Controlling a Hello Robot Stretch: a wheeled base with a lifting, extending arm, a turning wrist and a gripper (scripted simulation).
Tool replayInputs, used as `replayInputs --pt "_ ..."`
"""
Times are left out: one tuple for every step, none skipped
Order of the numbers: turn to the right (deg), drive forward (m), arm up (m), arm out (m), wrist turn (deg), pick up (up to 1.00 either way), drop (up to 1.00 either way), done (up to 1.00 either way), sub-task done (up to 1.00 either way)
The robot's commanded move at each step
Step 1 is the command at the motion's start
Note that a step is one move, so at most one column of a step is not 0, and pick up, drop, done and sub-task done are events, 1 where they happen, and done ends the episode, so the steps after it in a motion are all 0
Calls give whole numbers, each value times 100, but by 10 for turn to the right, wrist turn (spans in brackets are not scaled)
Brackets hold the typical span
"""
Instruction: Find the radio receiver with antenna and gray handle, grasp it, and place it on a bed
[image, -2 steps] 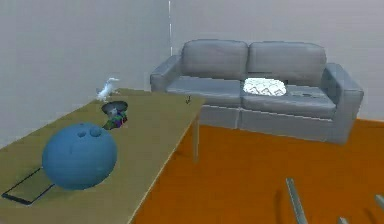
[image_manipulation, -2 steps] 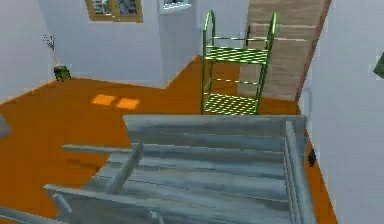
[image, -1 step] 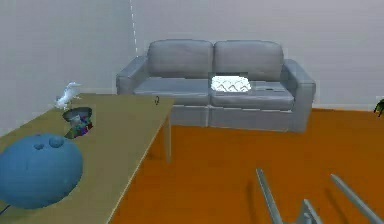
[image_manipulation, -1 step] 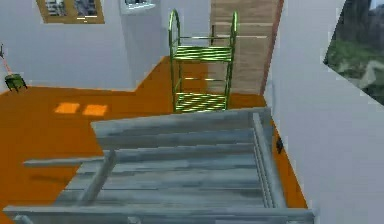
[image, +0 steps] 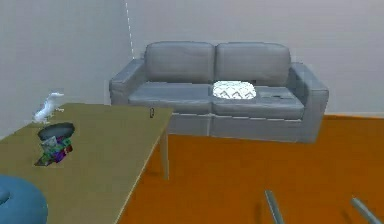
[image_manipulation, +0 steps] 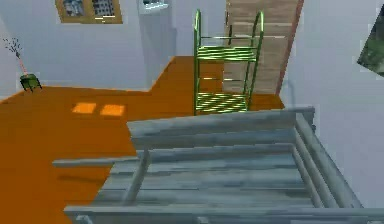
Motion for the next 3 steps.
replayInputs --pt "120 0 0 0 0 0 0 0 0" --pt "0 100 0 0 0 0 0 0 0" --pt "30 0 0 0 0 0 0 0 0"
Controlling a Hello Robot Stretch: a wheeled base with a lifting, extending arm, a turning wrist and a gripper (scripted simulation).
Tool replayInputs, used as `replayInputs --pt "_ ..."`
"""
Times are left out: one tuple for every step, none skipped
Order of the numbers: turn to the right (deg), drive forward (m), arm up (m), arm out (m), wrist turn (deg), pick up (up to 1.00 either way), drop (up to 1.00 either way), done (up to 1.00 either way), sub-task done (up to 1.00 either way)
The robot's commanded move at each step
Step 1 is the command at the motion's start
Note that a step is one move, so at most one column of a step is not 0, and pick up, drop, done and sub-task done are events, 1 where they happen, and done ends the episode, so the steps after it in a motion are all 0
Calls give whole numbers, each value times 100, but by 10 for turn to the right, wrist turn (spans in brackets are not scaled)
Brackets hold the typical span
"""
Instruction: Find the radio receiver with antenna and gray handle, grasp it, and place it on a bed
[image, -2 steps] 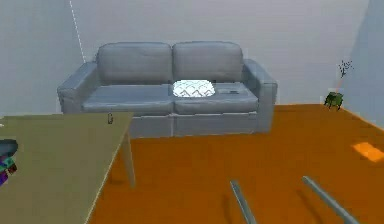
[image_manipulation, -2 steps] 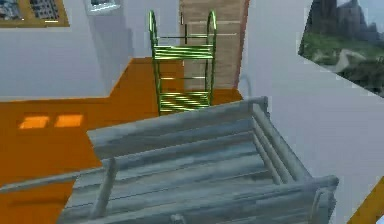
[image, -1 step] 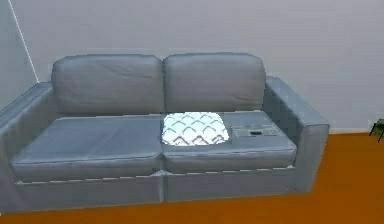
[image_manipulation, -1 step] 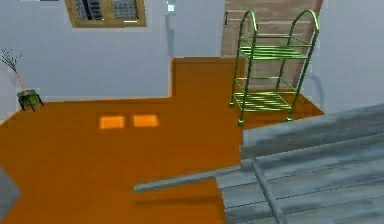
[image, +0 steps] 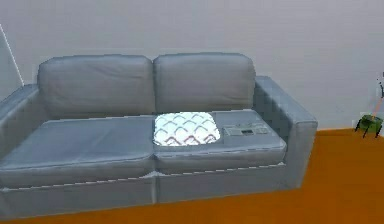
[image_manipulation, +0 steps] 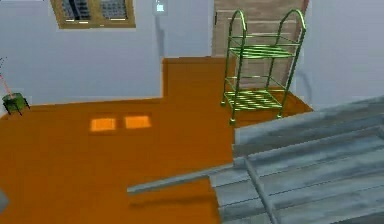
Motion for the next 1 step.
replayInputs --pt "-60 0 0 0 0 0 0 0 0"
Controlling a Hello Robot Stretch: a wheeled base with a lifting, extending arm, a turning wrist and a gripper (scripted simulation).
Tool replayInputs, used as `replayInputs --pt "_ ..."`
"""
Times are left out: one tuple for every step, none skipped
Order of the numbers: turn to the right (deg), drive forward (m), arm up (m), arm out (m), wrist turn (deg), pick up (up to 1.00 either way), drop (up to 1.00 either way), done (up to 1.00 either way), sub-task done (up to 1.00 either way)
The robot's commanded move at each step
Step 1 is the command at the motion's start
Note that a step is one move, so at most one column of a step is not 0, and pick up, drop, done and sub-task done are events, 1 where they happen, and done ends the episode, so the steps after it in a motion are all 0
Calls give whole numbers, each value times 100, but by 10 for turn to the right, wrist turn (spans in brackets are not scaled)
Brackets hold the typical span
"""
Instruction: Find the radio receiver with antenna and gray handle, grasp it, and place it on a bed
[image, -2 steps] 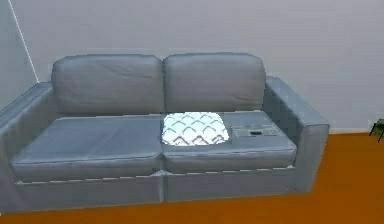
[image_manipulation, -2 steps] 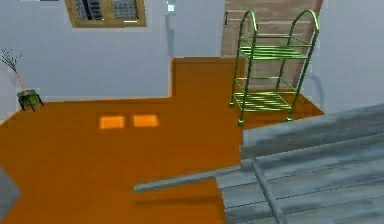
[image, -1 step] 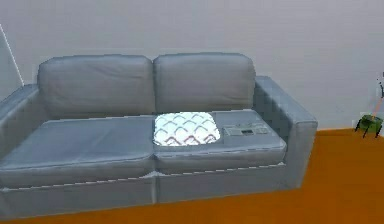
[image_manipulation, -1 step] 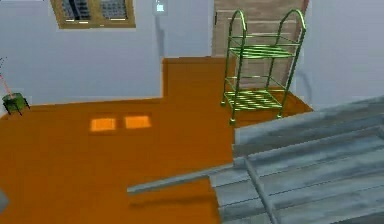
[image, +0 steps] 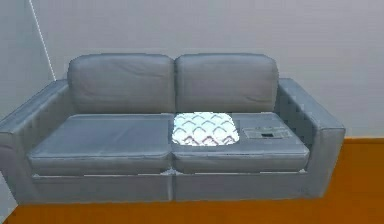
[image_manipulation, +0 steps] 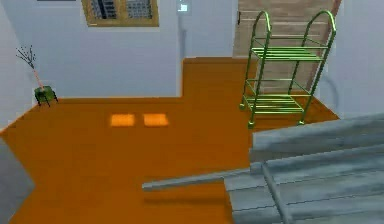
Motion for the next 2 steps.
replayInputs --pt "0 45 0 0 0 0 0 0 0" --pt "450 0 0 0 0 0 0 0 0"
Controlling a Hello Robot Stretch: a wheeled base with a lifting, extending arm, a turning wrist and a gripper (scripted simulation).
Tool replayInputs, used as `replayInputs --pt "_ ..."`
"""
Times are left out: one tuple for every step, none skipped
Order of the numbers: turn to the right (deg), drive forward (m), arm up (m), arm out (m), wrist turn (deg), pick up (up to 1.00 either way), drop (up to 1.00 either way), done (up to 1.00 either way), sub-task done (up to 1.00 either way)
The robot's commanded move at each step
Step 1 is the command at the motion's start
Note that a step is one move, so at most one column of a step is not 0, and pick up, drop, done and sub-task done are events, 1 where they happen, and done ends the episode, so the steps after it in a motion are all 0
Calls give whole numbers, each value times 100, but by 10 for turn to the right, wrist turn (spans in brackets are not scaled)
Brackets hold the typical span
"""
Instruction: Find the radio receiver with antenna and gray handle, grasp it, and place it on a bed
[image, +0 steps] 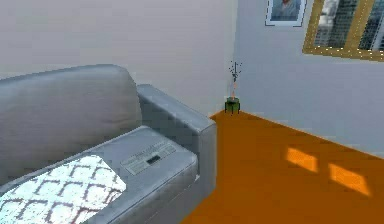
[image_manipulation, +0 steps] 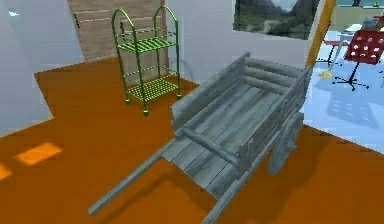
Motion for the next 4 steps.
replayInputs --pt "0 5 0 0 0 0 0 0 0" --pt "0 15 0 0 0 0 0 0 0" --pt "420 0 0 0 0 0 0 0 0" --pt "0 100 0 0 0 0 0 0 0"
